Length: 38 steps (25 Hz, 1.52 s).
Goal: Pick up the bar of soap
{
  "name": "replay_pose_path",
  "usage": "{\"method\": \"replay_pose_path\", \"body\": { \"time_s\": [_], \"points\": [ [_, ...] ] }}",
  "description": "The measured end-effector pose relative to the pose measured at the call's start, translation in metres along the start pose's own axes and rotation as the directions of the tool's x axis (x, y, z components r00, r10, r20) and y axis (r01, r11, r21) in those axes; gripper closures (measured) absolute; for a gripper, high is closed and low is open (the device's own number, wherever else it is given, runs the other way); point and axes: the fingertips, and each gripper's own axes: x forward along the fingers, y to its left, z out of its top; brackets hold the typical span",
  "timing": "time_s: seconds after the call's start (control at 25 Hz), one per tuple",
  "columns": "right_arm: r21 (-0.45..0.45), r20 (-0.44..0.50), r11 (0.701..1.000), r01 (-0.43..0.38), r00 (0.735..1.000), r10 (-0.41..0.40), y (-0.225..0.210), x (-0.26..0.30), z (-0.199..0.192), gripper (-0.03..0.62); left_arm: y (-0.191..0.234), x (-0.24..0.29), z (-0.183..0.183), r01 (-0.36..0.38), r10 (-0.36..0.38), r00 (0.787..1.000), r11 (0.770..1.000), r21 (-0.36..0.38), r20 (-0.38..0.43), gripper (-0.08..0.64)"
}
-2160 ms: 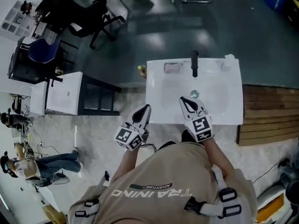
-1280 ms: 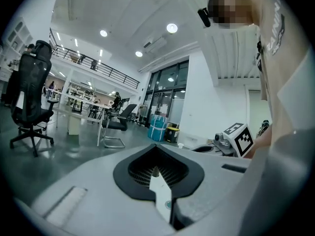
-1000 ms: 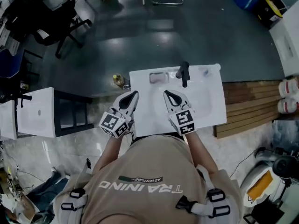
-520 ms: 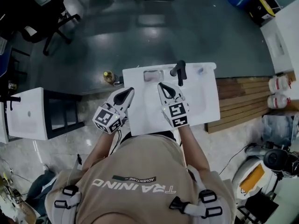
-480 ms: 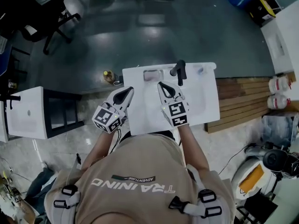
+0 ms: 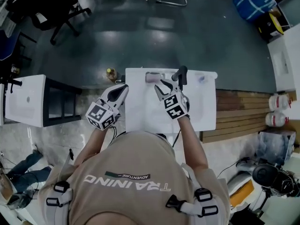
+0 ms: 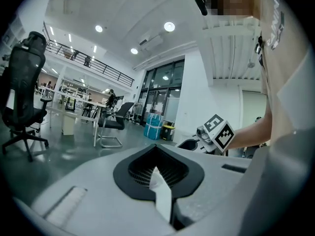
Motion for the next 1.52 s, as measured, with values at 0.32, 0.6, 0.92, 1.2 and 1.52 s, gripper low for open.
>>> {"method": "replay_pose_path", "body": {
  "time_s": [0.32, 0.6, 0.92, 1.2, 1.52],
  "points": [
    [-0.329, -0.228, 0.929, -0.170, 0.969, 0.096, 0.002, 0.026, 0.001, 0.399, -0.002, -0.009, 0.003, -0.043, 0.043, 0.999, 0.999, -0.026, 0.027, 0.560],
    [-0.414, -0.425, 0.809, -0.417, 0.875, 0.233, 0.015, 0.064, -0.018, 0.399, -0.003, -0.002, -0.002, -0.056, 0.057, 0.998, 0.997, -0.043, 0.026, 0.560],
    [-0.435, -0.548, 0.742, -0.510, 0.804, 0.231, 0.004, 0.104, -0.051, 0.399, 0.008, 0.011, -0.015, -0.061, 0.060, 0.998, 0.997, -0.055, -0.003, 0.560],
    [-0.359, -0.614, 0.750, -0.555, 0.746, 0.258, 0.001, 0.131, -0.078, 0.399, 0.011, 0.029, -0.021, -0.042, 0.040, 0.999, 0.996, -0.077, -0.029, 0.560],
    [-0.370, -0.646, 0.732, -0.572, 0.725, 0.239, 0.000, 0.145, -0.102, 0.399, 0.021, 0.042, -0.032, -0.026, 0.020, 0.998, 0.994, -0.107, -0.061, 0.560]
  ]
}}
